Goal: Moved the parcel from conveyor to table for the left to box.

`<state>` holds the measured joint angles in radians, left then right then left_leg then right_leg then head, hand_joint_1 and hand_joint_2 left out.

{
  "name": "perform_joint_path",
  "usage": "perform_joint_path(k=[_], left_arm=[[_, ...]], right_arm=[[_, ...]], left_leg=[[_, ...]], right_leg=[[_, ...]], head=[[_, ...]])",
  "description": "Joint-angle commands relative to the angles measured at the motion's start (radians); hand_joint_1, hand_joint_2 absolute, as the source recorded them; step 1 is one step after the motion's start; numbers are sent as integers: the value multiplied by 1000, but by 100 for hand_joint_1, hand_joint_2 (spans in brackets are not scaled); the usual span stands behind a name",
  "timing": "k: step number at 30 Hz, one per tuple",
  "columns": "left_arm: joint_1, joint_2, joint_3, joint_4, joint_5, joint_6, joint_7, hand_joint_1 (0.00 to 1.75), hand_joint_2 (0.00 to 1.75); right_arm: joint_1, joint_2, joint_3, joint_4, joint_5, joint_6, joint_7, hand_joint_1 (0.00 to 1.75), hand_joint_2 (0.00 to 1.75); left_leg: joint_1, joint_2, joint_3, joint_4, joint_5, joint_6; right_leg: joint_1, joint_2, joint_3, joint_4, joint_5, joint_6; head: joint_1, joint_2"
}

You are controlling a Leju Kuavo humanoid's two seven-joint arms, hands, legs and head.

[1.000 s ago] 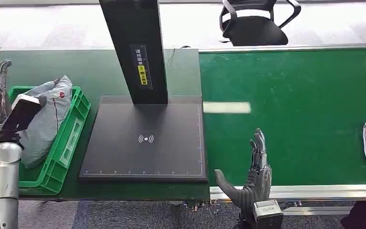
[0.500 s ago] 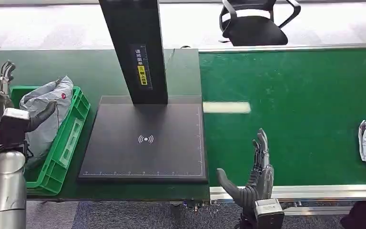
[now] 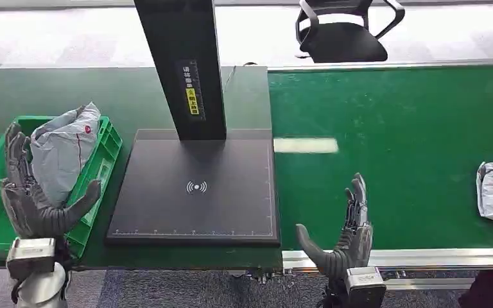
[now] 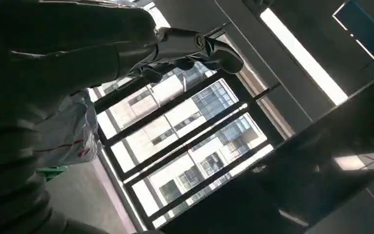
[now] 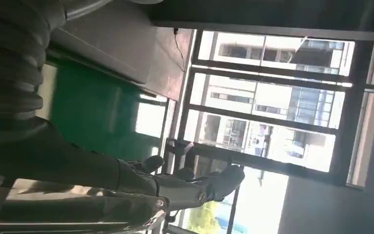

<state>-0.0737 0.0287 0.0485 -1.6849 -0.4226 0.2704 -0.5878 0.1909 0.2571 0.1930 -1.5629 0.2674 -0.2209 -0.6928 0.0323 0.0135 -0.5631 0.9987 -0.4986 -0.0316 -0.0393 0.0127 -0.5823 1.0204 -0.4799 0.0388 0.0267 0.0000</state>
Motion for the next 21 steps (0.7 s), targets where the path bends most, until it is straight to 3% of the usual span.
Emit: perform_joint_path(k=[1,4,15,16,21], left_arm=[[287,-162,-172,-128,-3,104,-49,0,175],[341,-149,-241,-106,18,-32,-55,0,175],[315,-166,-238,-72,6,-32,-60,0,175],[312,-166,-242,-60,22,-99,-41,0,175],[219,-233,-239,259,81,-242,-18,0,175]], right_arm=[[-36,-11,-3,39,1,-7,16,0,175],[-43,-19,0,65,-6,-6,18,0,175],[-43,-19,0,69,-7,-7,16,0,175],[-46,-20,2,72,-9,-1,17,0,175],[-70,-20,9,129,-4,18,38,0,175]], left_leg=[[-1,1,3,-2,-1,3],[-1,2,2,-2,-2,3],[0,-2,2,-2,-1,3],[0,-1,2,-1,-1,2],[-1,-3,4,-4,0,3]], right_leg=[[0,1,2,-3,0,-1],[-1,2,2,-3,0,-2],[1,-2,3,-3,0,-3],[0,-1,3,-2,0,-2],[0,-3,6,-4,0,-2]], head=[[0,0],[0,0],[0,0],[0,0],[0,0]])
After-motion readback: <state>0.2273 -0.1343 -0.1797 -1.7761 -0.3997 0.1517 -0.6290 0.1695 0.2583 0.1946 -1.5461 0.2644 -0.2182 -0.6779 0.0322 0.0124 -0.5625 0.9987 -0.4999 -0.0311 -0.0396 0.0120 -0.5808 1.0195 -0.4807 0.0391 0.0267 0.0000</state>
